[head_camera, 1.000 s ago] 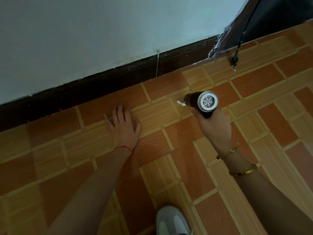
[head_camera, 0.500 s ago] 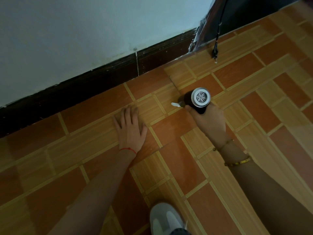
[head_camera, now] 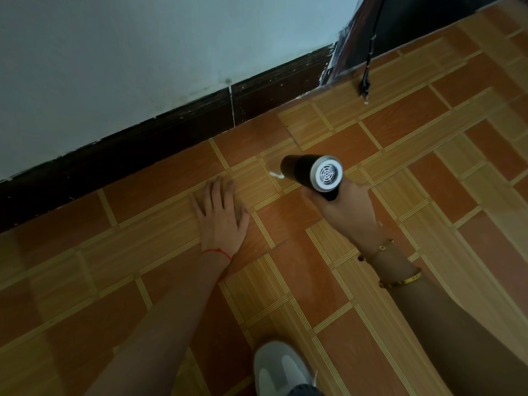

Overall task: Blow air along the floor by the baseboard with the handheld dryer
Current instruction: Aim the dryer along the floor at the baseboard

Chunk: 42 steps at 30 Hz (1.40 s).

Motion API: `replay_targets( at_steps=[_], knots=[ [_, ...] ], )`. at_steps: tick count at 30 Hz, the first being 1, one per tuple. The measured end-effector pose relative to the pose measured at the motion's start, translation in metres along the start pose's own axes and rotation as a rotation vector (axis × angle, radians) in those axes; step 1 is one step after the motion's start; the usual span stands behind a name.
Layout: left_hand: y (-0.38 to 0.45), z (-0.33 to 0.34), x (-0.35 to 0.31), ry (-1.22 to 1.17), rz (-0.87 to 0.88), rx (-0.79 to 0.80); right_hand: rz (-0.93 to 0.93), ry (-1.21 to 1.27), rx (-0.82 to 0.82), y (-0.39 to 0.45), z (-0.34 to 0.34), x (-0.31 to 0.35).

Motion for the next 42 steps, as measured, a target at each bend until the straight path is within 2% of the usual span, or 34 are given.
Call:
replay_targets(
  at_steps=[2, 6, 13, 17, 21, 24, 27, 33, 42],
  knots=[
    [0.000, 0.000, 0.000, -0.001, 0.000, -0.002, -0.061, -0.078, 0.055, -0.003, 0.009, 0.006],
    [0.000, 0.001, 0.001, 0.006, -0.004, 0.011, -0.110, -0.084, 0.078, -0.007, 0.017, 0.009],
    [0.000, 0.001, 0.001, 0.012, -0.006, 0.017, -0.066, -0.010, -0.062, -0.003, 0.010, 0.009],
    [0.000, 0.000, 0.001, 0.007, -0.006, 0.020, -0.151, -0.069, -0.103, -0.002, 0.007, 0.020],
    [-0.001, -0.002, 0.000, -0.017, -0.001, 0.011, -0.261, -0.211, 0.038, -0.006, 0.024, 0.026],
    [-0.001, -0.003, 0.000, -0.015, -0.003, 0.019, -0.285, -0.213, 0.117, -0.013, 0.034, 0.025],
    [0.000, -0.002, 0.001, -0.014, -0.002, 0.020, -0.230, -0.131, 0.115, -0.014, 0.033, 0.022],
    [0.000, 0.001, 0.002, -0.006, -0.004, 0.027, 0.052, 0.156, 0.146, 0.002, 0.028, 0.009],
    [-0.001, -0.001, 0.001, 0.008, 0.001, 0.011, -0.007, 0.037, 0.099, 0.003, 0.027, 0.019]
  ],
)
Point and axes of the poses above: each hand's wrist, its own y-axis towards the middle knuckle, its own z-axis out of the palm, x = y × z, the point moved 8 cm from there along y, towards the middle knuckle, and after that the axes turned 4 degrees about x, right-handed, at the moved point
